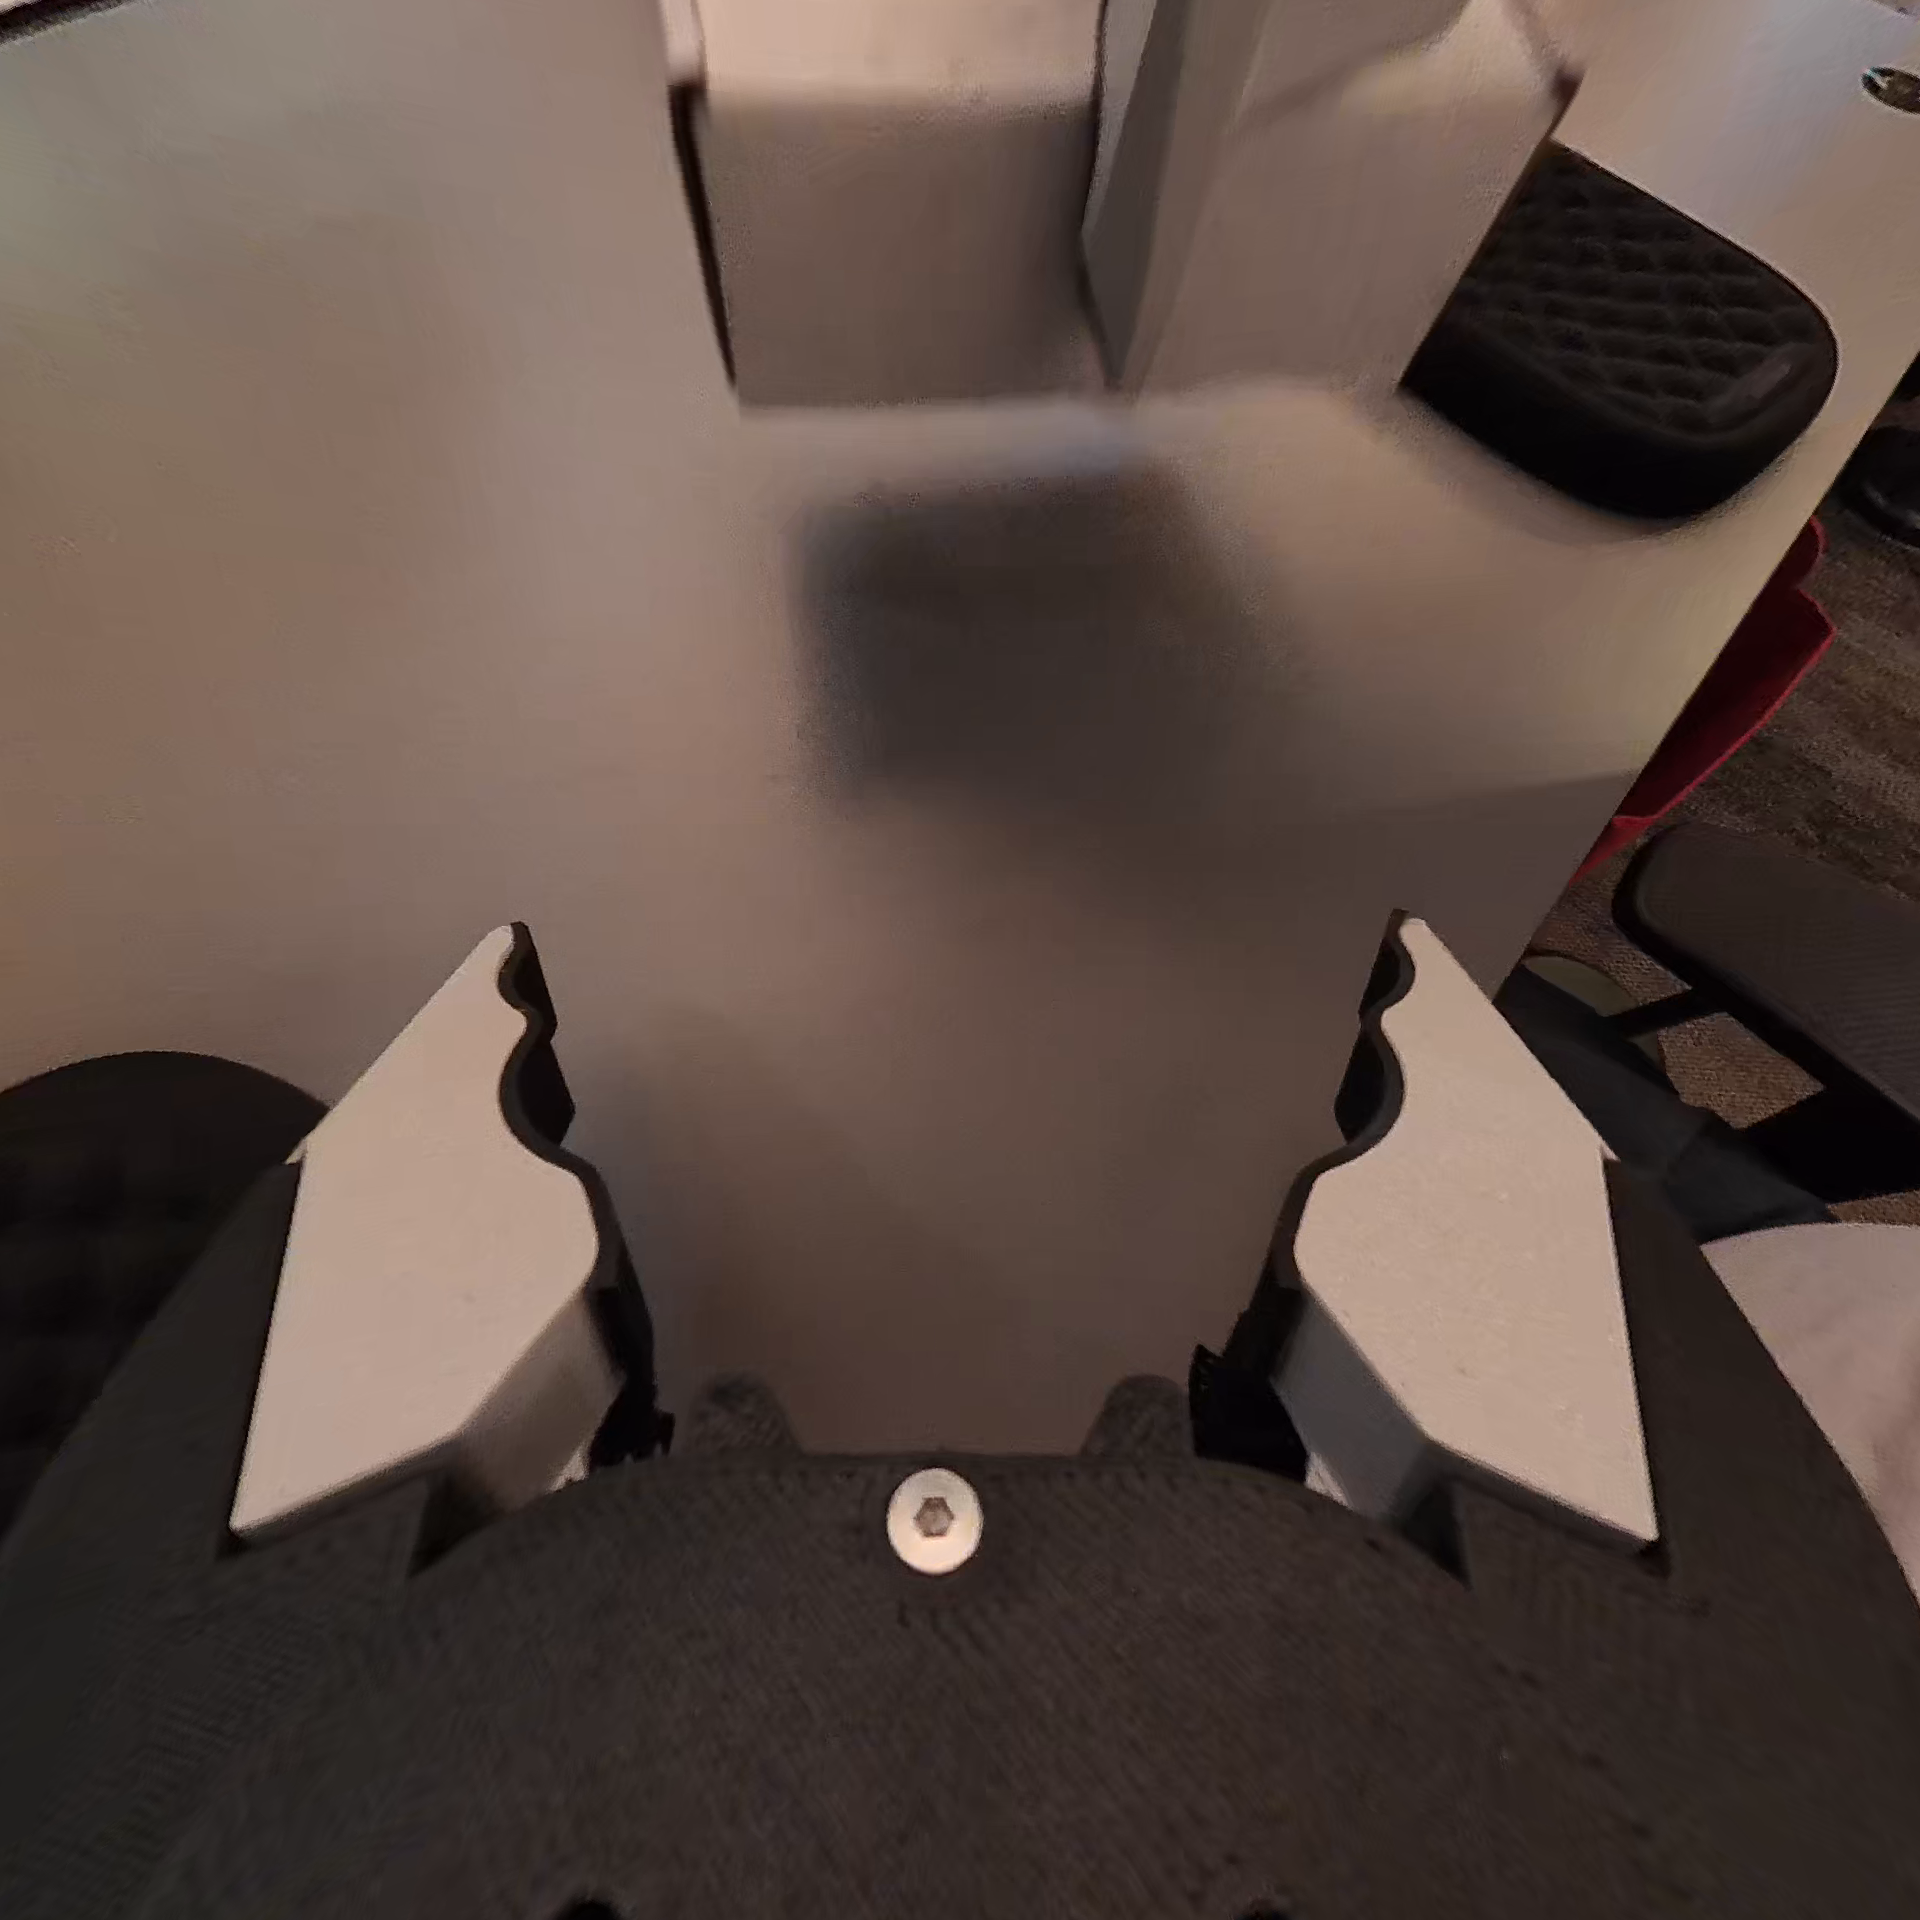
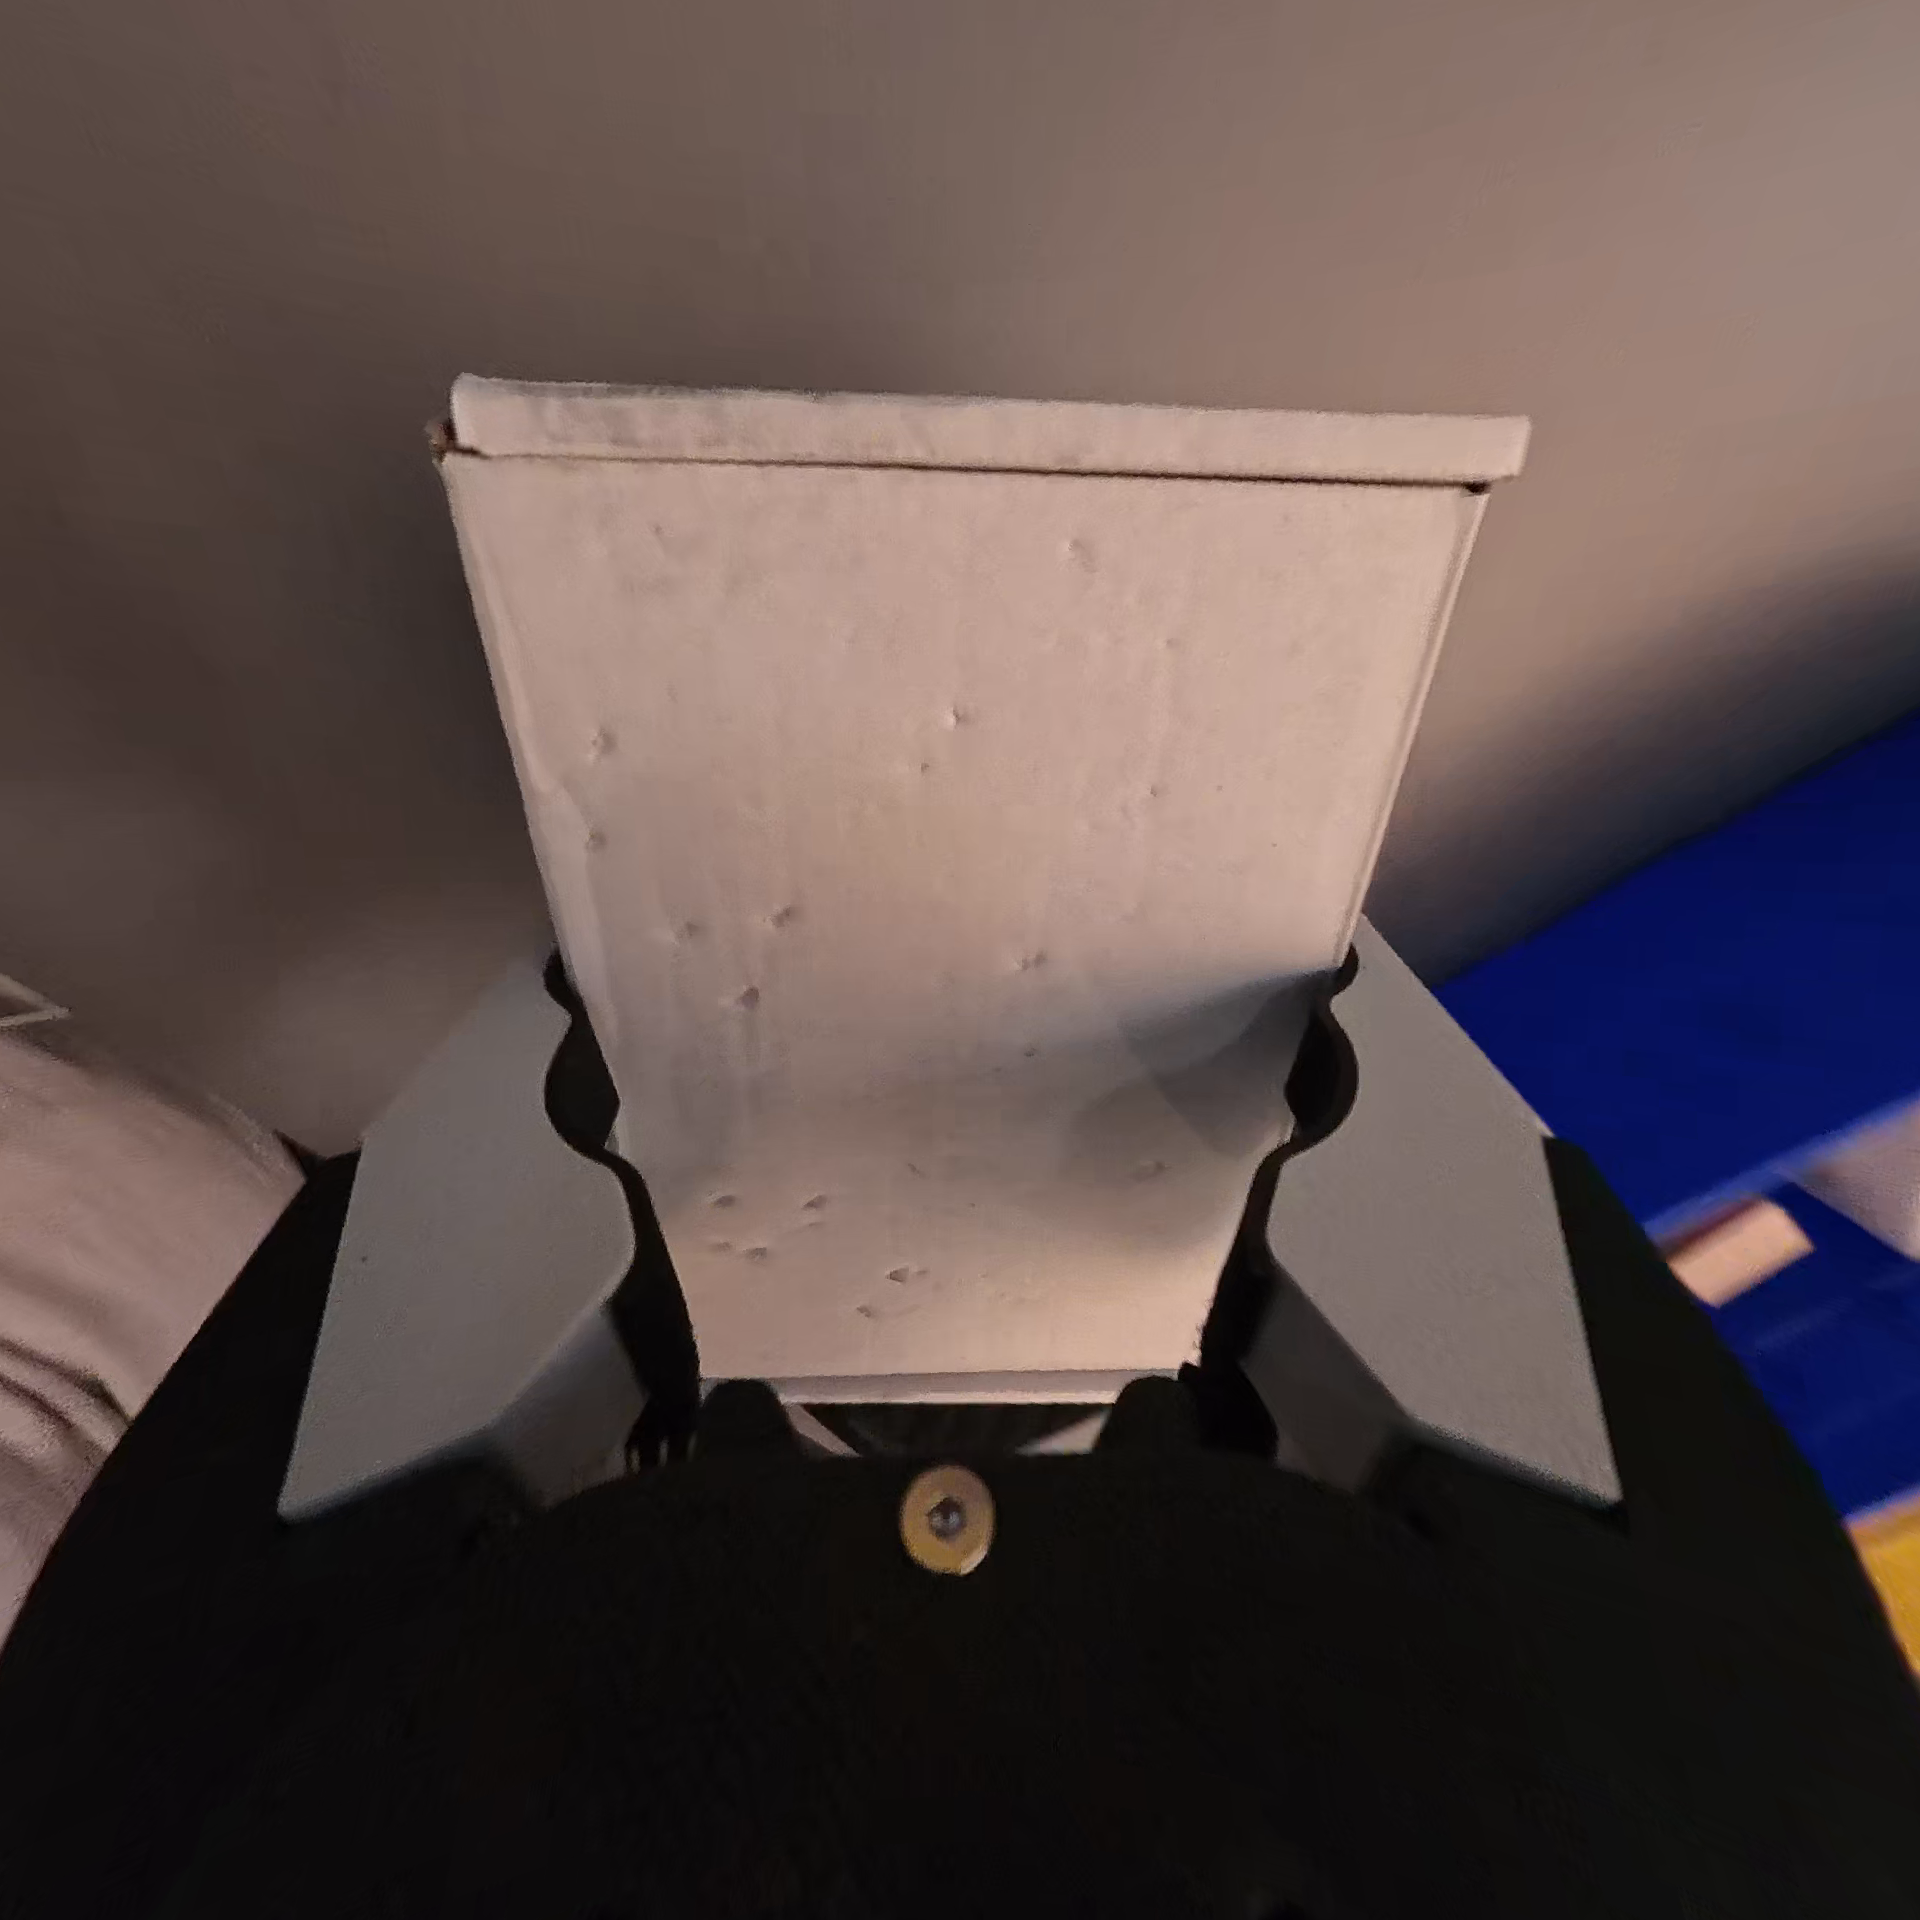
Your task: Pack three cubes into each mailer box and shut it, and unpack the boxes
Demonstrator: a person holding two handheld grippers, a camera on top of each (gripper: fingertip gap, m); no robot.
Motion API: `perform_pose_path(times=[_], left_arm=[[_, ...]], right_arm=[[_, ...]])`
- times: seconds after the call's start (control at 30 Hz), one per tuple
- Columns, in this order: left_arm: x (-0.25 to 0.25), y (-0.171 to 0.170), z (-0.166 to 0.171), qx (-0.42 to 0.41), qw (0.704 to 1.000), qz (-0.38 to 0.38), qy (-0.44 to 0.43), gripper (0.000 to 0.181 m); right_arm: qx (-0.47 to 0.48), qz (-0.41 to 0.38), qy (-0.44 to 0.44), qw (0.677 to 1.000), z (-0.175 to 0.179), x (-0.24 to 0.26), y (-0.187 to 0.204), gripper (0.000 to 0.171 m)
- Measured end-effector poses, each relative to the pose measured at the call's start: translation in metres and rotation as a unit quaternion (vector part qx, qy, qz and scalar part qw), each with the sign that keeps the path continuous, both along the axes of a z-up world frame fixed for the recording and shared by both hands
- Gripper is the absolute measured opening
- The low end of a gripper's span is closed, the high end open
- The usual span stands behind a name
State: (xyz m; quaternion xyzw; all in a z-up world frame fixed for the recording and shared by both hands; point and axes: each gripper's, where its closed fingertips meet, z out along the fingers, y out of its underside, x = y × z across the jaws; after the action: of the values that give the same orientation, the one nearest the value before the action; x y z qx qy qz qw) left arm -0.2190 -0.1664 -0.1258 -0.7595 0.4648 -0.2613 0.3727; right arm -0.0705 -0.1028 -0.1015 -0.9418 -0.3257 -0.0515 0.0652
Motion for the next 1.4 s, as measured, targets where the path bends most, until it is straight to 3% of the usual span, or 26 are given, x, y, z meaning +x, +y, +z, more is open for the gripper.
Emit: perform_pose_path(times=[0.23,0.33,0.5,0.67,0.77,0.87,0.97,1.03,1.13,1.23,1.33,1.4], left_arm=[[0.003,0.009,0.009,-0.019,0.999,-0.008,-0.024,0.148],[0.011,0.01,0.015,-0.029,0.999,-0.017,-0.042,0.148],[0.016,0.018,0.022,-0.019,0.999,-0.013,-0.036,0.148],[0.011,0.029,0.03,-0.007,0.999,0.006,-0.03,0.147],[0.013,0.033,0.042,-0.038,0.996,0.002,-0.082,0.147],[0.007,0.046,0.056,-0.082,0.986,0.003,-0.145,0.147],[-0.008,0.067,0.073,-0.056,0.983,0.025,-0.172,0.145],[-0.019,0.078,0.083,-0.041,0.983,0.037,-0.175,0.145],[-0.052,0.101,0.096,0.0,0.985,0.079,-0.15,0.146],[-0.121,0.148,0.11,0.086,0.974,0.184,-0.099,0.14],[-0.209,0.203,0.128,0.169,0.935,0.308,-0.041,0.128],[-0.256,0.235,0.13,0.171,0.915,0.365,-0.021,0.126]], right_arm=[[0.058,-0.004,-0.068,0.996,0.138,0.109,0.042,0.133],[0.08,-0.005,-0.096,0.992,0.171,0.182,0.076,0.133],[0.036,0.03,-0.098,0.994,0.125,0.274,0.116,0.133],[-0.01,0.131,-0.107,0.986,0.057,0.303,0.133,0.132],[-0.03,0.177,-0.116,0.977,0.033,0.308,0.139,0.133],[-0.04,0.21,-0.144,0.966,0.019,0.314,0.145,0.132],[-0.05,0.208,-0.159,0.964,0.013,0.321,0.146,0.132],[-0.003,0.202,-0.174,0.964,0.023,0.322,0.155,0.13],[0.109,0.142,-0.16,0.971,0.058,0.321,0.15,0.116],[0.253,-0.036,-0.102,0.961,0.091,0.341,0.112,0.111],[0.328,-0.219,-0.007,0.919,0.086,0.365,0.05,0.107],[0.347,-0.303,0.096,0.883,0.07,0.365,0.023,0.102]])
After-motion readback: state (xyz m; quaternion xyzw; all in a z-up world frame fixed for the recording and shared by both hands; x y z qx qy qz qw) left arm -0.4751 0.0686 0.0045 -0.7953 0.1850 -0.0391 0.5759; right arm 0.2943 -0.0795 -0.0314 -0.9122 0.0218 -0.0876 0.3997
